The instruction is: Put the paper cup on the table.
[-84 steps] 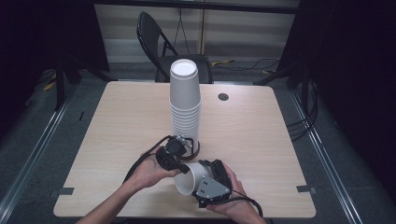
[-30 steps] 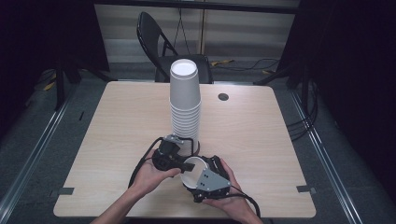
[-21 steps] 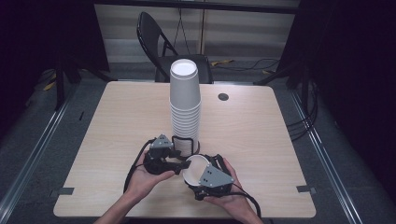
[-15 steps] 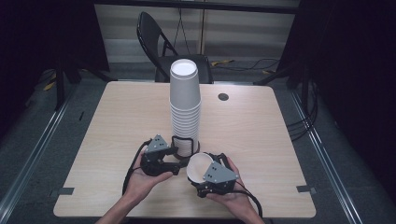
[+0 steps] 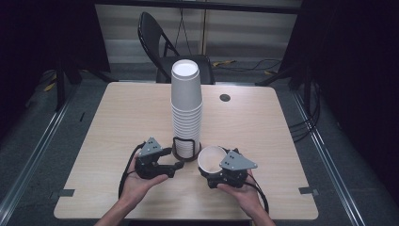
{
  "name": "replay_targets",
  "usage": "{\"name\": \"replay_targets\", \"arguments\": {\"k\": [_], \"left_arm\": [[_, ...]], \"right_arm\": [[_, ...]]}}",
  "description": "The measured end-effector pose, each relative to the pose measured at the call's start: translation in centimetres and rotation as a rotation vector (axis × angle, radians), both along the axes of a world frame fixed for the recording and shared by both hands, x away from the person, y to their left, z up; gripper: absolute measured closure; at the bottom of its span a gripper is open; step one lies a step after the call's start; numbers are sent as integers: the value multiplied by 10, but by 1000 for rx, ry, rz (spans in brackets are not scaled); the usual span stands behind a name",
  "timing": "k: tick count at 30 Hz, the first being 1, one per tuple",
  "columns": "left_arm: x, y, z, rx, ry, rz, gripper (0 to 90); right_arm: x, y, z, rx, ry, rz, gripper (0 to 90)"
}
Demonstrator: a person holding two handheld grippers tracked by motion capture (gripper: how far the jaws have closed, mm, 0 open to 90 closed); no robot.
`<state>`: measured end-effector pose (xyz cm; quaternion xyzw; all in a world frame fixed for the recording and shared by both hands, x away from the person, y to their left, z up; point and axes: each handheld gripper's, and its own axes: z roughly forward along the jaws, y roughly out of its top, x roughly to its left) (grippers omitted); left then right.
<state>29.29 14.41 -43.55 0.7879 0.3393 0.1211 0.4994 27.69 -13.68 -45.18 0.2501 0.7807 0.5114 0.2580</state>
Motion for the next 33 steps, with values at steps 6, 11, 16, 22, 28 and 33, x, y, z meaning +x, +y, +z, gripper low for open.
{"name": "replay_targets", "arguments": {"k": [6,11,16,22,28,33], "left_arm": [[-1,13,-7,15,-12,15,293],[-1,20,-13,30,-5,39,264],[-2,27,-17,40,-35,86,248],[-3,31,-21,33,-46,90,220],[-6,30,-31,37,-26,75,205],[-8,27,-32,49,-32,57,205]], "right_arm": [[6,-8,6,58,35,-20,108],[17,-18,11,110,65,-56,108],[30,-26,13,158,98,-89,108],[46,-35,17,200,106,-154,106],[61,-42,23,223,103,-219,103],[76,-45,23,225,118,-265,102]]}}
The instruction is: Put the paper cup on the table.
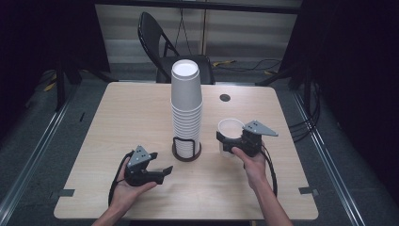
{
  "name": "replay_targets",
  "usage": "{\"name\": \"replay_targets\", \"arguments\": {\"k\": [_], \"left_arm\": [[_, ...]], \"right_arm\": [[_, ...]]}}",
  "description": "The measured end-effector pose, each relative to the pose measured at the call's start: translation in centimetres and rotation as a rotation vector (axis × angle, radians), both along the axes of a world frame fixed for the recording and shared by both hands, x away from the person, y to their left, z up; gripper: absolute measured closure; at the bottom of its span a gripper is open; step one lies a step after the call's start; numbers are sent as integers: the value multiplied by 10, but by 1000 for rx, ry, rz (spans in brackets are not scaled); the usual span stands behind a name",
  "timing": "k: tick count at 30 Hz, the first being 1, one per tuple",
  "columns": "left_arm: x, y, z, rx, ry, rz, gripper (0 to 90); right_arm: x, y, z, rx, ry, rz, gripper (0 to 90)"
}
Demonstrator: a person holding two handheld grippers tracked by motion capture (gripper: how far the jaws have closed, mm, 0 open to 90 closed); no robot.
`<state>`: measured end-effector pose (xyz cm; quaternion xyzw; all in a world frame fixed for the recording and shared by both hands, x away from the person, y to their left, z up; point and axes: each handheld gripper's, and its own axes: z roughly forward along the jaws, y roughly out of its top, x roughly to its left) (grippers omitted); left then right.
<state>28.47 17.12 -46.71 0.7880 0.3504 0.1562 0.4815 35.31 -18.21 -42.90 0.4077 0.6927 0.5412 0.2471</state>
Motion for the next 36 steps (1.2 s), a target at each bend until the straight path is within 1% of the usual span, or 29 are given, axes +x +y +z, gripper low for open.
{"name": "replay_targets", "arguments": {"k": [2,3,5,6,7,8,9,11,15,18,20,23,25,27,28,31,35,36], "left_arm": [[-1,0,1,13,-15,-12,205],[-1,0,1,22,-22,-16,205],[-3,2,2,20,-33,-11,205],[-3,3,2,20,-37,-10,205],[-3,4,1,10,-32,-3,205],[-3,5,1,14,-35,-4,205],[-2,6,0,15,-29,-1,205],[-1,8,0,7,-21,15,205],[1,11,-1,-3,-15,27,206],[2,10,-2,0,-6,18,209],[1,10,-3,2,-8,12,210],[1,10,-3,0,-7,10,211],[1,10,-3,3,-11,10,211],[0,10,-4,-1,-4,13,212],[0,10,-4,6,-9,9,214],[0,9,-5,9,-5,2,218],[-1,9,-4,10,-6,0,218],[0,9,-4,10,-5,-1,218]], "right_arm": [[6,-1,0,10,13,-14,102],[10,-2,-1,20,18,-30,102],[15,-3,-1,21,17,-45,102],[17,-4,-1,24,15,-61,102],[19,-5,-1,26,13,-67,102],[22,-6,-1,25,12,-76,102],[24,-6,-1,24,10,-87,101],[30,-6,-1,21,5,-102,101],[42,-6,-4,8,11,-129,100],[51,-7,-8,-17,15,-145,98],[56,-8,-12,-12,21,-152,97],[61,-10,-17,-12,22,-172,95],[64,-11,-21,-10,29,-191,96],[67,-11,-26,-11,43,-194,96],[68,-11,-27,-9,47,-199,95],[69,-9,-31,9,38,-190,95],[67,-7,-36,-15,30,-180,94],[65,-7,-37,-14,28,-179,94]]}}
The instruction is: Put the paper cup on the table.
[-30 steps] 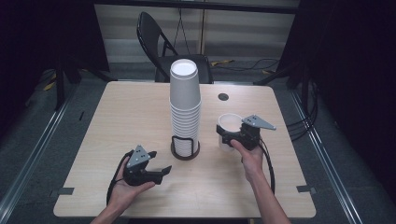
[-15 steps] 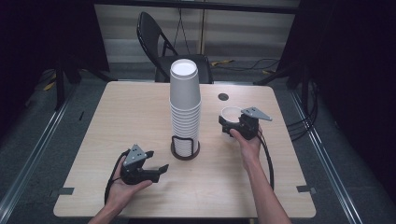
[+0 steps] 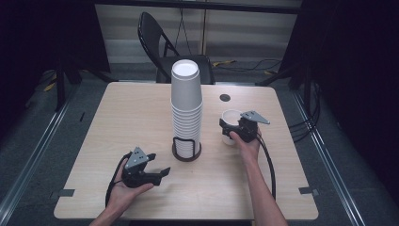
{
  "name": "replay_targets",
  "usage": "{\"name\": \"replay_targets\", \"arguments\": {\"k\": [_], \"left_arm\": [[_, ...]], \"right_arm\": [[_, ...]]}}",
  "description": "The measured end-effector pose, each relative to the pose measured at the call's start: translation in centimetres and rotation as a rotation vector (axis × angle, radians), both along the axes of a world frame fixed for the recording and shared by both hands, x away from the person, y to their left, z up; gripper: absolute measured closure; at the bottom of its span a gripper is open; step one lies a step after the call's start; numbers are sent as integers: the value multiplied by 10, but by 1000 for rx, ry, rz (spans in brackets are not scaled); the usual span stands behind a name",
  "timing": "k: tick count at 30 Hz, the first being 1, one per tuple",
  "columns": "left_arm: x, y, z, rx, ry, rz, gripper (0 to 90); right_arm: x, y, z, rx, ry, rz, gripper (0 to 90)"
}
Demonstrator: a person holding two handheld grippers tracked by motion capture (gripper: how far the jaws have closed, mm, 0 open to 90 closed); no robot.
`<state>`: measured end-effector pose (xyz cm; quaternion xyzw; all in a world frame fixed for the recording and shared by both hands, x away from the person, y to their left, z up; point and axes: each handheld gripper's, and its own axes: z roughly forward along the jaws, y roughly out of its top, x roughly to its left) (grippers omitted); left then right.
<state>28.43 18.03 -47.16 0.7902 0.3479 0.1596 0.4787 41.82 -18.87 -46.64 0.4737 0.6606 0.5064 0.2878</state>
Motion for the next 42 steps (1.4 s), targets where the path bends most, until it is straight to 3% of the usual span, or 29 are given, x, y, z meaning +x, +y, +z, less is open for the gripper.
{"name": "replay_targets", "arguments": {"k": [8,20,30,35,37,42], "left_arm": [[-1,-2,0,4,-3,-2,220],[-1,0,0,-4,0,9,220],[0,1,0,-4,1,16,220],[1,2,0,-2,0,17,220],[1,2,0,-6,1,21,220],[1,3,0,-10,2,25,220]], "right_arm": [[-10,-1,0,-44,-5,16,86],[-15,4,-5,-69,28,31,95],[-17,1,-13,-71,81,38,124],[-19,-1,-18,-120,110,18,129],[-19,-3,-20,-113,132,26,134],[-24,-4,-22,-108,134,15,134]]}}
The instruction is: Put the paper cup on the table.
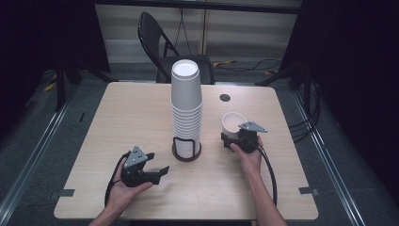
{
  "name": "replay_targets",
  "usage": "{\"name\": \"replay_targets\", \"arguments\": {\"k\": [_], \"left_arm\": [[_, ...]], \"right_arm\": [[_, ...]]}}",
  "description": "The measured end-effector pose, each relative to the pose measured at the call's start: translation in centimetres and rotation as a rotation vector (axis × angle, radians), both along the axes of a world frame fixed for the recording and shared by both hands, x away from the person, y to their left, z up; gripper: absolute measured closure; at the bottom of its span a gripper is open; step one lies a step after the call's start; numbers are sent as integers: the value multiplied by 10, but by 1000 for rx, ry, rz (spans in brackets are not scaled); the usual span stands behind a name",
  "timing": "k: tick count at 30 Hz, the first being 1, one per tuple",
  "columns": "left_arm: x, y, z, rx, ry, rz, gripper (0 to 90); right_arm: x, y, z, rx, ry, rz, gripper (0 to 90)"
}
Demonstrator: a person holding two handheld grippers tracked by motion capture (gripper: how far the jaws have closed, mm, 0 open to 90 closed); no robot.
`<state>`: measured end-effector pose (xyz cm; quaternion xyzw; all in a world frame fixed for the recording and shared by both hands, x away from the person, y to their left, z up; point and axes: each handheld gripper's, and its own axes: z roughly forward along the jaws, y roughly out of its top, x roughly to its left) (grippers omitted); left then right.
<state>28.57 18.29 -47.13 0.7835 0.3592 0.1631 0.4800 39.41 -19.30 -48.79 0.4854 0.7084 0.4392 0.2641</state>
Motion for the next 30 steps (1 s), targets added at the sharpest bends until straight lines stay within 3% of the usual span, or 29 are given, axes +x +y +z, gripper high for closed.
{"name": "replay_targets", "arguments": {"k": [14,19,23,28,30], "left_arm": [[2,4,0,2,1,21,220],[3,4,0,6,-2,28,208],[3,5,1,4,3,63,193],[3,6,0,-1,9,59,194],[3,4,1,12,2,51,194]], "right_arm": [[-20,-11,-1,18,25,18,143],[-30,-17,4,30,21,13,144],[-38,-20,10,43,12,26,150],[-50,-21,16,52,5,43,152],[-54,-22,20,79,7,56,150]]}}
